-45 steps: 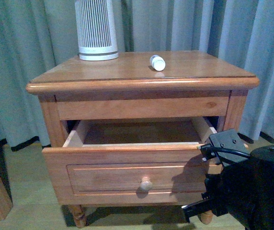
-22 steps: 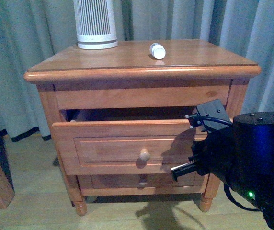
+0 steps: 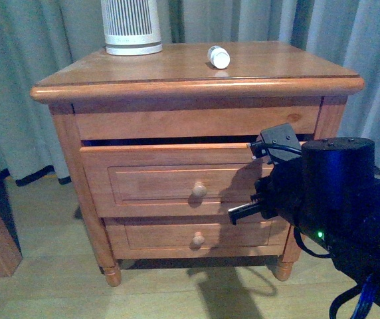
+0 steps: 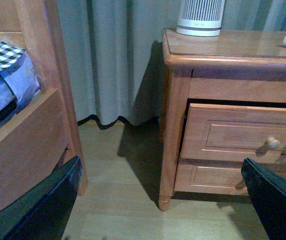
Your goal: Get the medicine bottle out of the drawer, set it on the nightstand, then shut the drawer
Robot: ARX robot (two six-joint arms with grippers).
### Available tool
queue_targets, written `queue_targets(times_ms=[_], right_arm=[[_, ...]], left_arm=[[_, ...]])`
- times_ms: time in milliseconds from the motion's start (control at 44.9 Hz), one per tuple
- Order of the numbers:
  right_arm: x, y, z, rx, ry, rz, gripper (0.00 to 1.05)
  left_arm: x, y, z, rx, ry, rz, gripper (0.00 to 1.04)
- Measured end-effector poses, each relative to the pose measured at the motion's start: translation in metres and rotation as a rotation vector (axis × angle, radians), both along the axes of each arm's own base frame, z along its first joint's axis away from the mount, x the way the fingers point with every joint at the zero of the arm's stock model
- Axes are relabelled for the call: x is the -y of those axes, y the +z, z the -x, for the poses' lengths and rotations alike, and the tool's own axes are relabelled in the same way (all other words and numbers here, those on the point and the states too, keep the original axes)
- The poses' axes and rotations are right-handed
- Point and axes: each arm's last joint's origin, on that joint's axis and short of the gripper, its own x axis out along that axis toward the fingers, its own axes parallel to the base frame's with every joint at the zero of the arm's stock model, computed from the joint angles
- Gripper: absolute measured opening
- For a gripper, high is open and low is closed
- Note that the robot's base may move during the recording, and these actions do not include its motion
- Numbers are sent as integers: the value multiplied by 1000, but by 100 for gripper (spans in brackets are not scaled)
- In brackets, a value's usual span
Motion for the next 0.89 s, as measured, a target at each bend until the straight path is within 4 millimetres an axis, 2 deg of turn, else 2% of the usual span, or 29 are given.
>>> queue_targets(times_ms=[334, 891], right_arm=[[2, 0, -22, 7, 11, -9, 3], [4, -5, -25, 13, 53, -13, 3]], left_arm=[[0, 0, 0, 0, 0, 0, 98], [0, 0, 0, 0, 0, 0, 98]])
